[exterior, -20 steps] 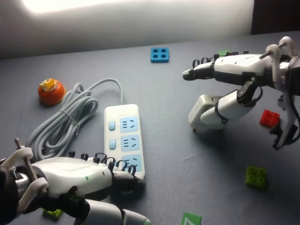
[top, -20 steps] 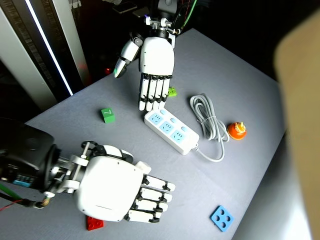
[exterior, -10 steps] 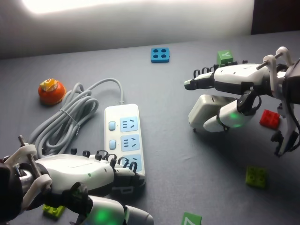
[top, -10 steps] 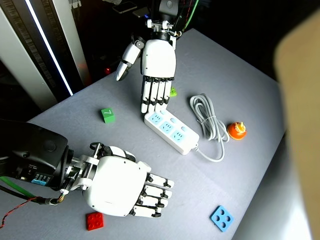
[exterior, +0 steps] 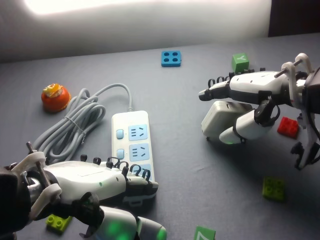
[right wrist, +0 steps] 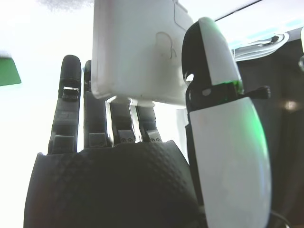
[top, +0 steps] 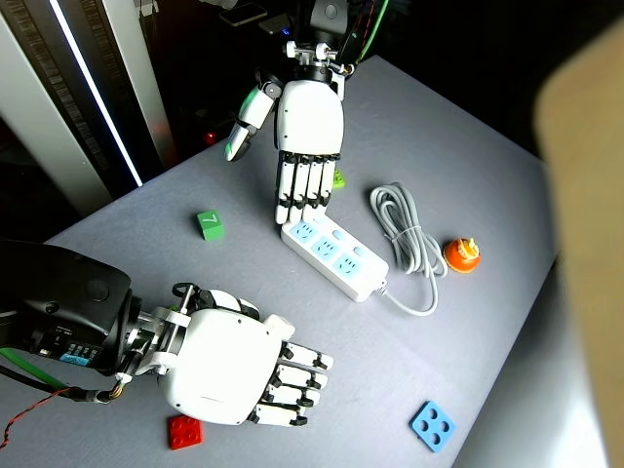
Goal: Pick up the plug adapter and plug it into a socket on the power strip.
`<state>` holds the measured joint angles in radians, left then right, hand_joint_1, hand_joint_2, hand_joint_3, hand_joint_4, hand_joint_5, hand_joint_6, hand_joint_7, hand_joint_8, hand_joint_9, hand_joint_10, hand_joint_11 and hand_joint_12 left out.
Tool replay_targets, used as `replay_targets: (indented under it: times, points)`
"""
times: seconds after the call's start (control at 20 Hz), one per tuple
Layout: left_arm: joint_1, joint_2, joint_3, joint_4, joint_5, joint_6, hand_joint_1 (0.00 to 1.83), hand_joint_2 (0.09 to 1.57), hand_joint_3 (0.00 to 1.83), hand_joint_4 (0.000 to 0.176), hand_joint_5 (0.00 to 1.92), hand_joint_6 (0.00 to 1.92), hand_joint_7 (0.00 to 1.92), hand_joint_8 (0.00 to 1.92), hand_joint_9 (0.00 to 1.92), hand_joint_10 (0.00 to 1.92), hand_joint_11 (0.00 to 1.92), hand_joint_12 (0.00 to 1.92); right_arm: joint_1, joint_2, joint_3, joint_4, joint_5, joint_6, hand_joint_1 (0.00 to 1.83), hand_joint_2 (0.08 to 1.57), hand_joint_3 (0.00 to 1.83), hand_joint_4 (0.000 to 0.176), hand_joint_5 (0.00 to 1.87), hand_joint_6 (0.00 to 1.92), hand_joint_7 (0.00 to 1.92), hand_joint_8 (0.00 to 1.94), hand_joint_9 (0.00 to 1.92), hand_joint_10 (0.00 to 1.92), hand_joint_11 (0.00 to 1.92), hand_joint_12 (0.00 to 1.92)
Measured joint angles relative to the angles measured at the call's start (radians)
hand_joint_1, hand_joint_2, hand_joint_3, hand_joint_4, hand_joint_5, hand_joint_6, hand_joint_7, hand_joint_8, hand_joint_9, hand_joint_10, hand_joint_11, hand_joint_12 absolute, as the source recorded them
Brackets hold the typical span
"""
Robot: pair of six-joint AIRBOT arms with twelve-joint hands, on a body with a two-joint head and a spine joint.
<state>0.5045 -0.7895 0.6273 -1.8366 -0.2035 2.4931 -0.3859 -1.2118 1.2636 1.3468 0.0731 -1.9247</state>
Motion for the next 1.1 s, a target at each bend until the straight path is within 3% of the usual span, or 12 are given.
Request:
replay_targets:
  times: [0.25, 0.35, 0.45, 0.65, 0.8, 0.95, 1.0, 1.1]
  points:
    - [0.014, -0.006, 0.000, 0.010, -0.002, 0.016, 0.00, 1.22, 0.00, 0.000, 0.13, 0.00, 0.11, 0.00, 0.10, 0.00, 0.00, 0.27, 0.000, -0.002, 0.000, 0.000, 0.000, 0.000, 1.02, 1.05, 0.00, 0.000, 0.31, 0.01, 0.30, 0.01, 0.30, 0.01, 0.00, 0.90]
    - [0.023, -0.006, 0.000, 0.012, 0.001, 0.018, 0.00, 1.23, 0.00, 0.000, 0.12, 0.00, 0.10, 0.00, 0.09, 0.00, 0.00, 0.24, 0.000, -0.002, 0.000, 0.000, -0.001, 0.000, 1.03, 1.07, 0.00, 0.000, 0.32, 0.01, 0.33, 0.01, 0.32, 0.01, 0.00, 0.89]
    - [0.030, -0.006, -0.005, 0.013, -0.001, 0.019, 0.01, 1.22, 0.00, 0.000, 0.14, 0.00, 0.12, 0.00, 0.12, 0.00, 0.00, 0.30, 0.000, -0.002, 0.000, 0.000, 0.000, 0.000, 1.04, 1.07, 0.00, 0.000, 0.39, 0.00, 0.39, 0.00, 0.38, 0.01, 0.01, 1.00]
    - [0.037, -0.003, -0.014, 0.016, -0.006, 0.024, 0.00, 1.22, 0.00, 0.000, 0.11, 0.00, 0.10, 0.00, 0.11, 0.00, 0.00, 0.28, 0.000, -0.002, 0.000, 0.000, 0.000, -0.003, 1.06, 1.09, 0.00, 0.000, 0.62, 0.02, 0.61, 0.01, 0.57, 0.01, 0.17, 1.00]
    - [0.037, -0.003, -0.014, 0.016, -0.008, 0.024, 0.00, 1.22, 0.00, 0.000, 0.12, 0.00, 0.11, 0.00, 0.11, 0.00, 0.00, 0.28, 0.000, -0.002, 0.000, 0.000, 0.000, -0.003, 1.10, 1.12, 0.00, 0.000, 0.65, 0.01, 0.68, 0.01, 0.67, 0.02, 0.27, 1.01]
    - [0.034, 0.005, -0.020, 0.014, -0.020, 0.023, 0.00, 1.23, 0.00, 0.000, 0.12, 0.00, 0.11, 0.00, 0.11, 0.00, 0.00, 0.26, 0.000, -0.002, 0.000, 0.000, 0.000, -0.004, 1.12, 1.16, 0.00, 0.000, 0.81, 0.02, 0.82, 0.01, 0.80, 0.02, 0.37, 1.06]
    - [0.025, 0.008, -0.020, 0.012, -0.027, 0.022, 0.00, 1.23, 0.00, 0.000, 0.12, 0.00, 0.11, 0.00, 0.11, 0.00, 0.00, 0.25, 0.000, -0.002, 0.000, 0.000, -0.001, -0.004, 1.12, 1.18, 0.01, 0.000, 0.82, 0.97, 0.86, 0.02, 0.84, 0.02, 0.42, 1.06]
    - [0.022, 0.010, -0.023, 0.010, -0.034, 0.012, 0.00, 1.23, 0.00, 0.000, 0.12, 0.00, 0.11, 0.00, 0.11, 0.00, 0.00, 0.25, 0.000, -0.002, 0.000, 0.000, 0.000, -0.005, 1.12, 1.18, 0.01, 0.000, 0.82, 0.97, 0.86, 0.02, 0.84, 0.02, 0.42, 1.06]
